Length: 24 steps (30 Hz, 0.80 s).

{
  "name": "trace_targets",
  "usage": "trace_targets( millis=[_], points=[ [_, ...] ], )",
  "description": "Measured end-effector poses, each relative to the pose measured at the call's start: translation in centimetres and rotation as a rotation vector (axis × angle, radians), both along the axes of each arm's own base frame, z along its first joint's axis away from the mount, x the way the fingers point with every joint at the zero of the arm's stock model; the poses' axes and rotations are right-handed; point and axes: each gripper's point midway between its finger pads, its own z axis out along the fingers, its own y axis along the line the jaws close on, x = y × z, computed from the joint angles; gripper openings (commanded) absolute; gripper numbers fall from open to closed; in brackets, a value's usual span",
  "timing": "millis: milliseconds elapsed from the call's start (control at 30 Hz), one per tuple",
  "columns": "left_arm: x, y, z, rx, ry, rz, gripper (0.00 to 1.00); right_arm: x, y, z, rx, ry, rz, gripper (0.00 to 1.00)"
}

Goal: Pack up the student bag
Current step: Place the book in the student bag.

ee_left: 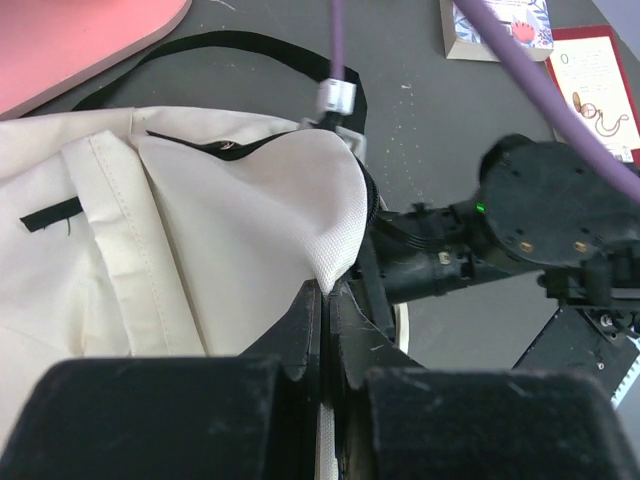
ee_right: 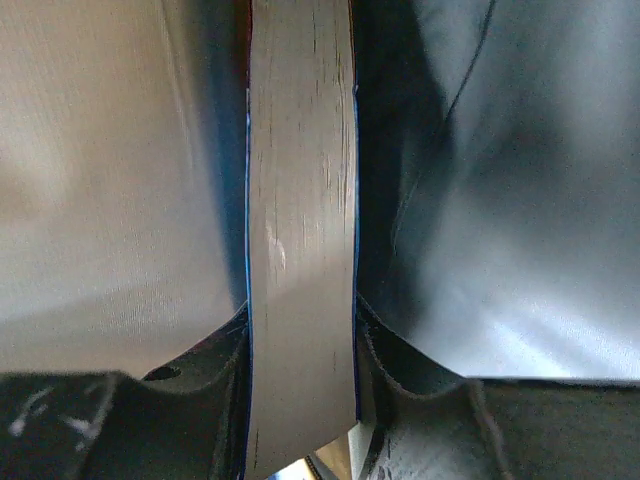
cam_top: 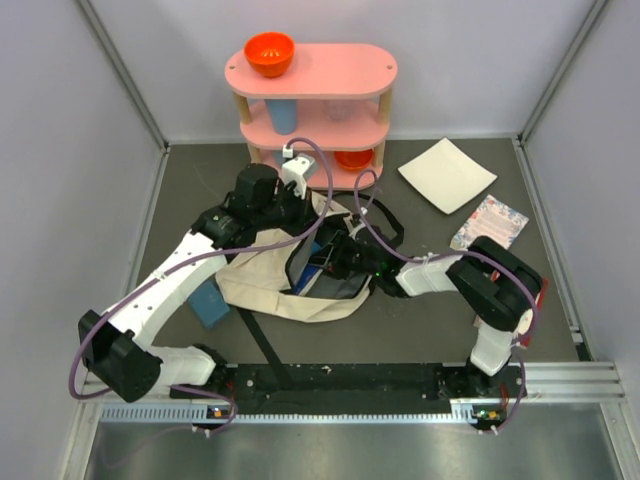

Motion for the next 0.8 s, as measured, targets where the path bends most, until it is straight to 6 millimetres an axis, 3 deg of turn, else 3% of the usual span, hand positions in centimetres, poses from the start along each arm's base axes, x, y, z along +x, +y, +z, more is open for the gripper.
trace_targets(
  millis=[233,433,500,567,633,667,733,800],
  points=[
    [-0.4,0.3,0.3,0.020,-0.034,-0.038,0.00,2.7,3.1,-0.3,0.034,-0.001,0.042,0.00],
    [-0.3,0.5,0.3,0.024,-0.037,-0.037,0.00,3.7,4.3,-1.9,0.055,-0.023,0.014,0.10],
    [-0.4,0.4,0.3,0.024,-0.036,-0.038,0.00,3.9,4.5,-2.0,0.059,-0.041,-0.005,0.16],
    [-0.4,0.4,0.3,0.023,-0.035,-0.040,0.00,4.1,4.7,-1.9,0.069,-0.056,-0.017,0.30],
    [-0.4,0.4,0.2,0.025,-0.037,-0.041,0.00,4.4,4.7,-2.2,0.069,-0.063,-0.029,0.36],
    [-0.4,0.5,0.1,0.027,-0.034,-0.041,0.00,4.5,4.6,-2.4,0.065,-0.063,-0.036,0.46],
    [-0.5,0.5,-0.2,0.031,-0.029,-0.040,0.00,5.0,4.3,-2.5,0.060,-0.067,-0.067,0.50],
    [-0.5,0.6,-0.6,0.036,-0.023,-0.037,0.00,5.4,3.7,-2.7,0.051,-0.077,-0.096,0.64]
  ],
)
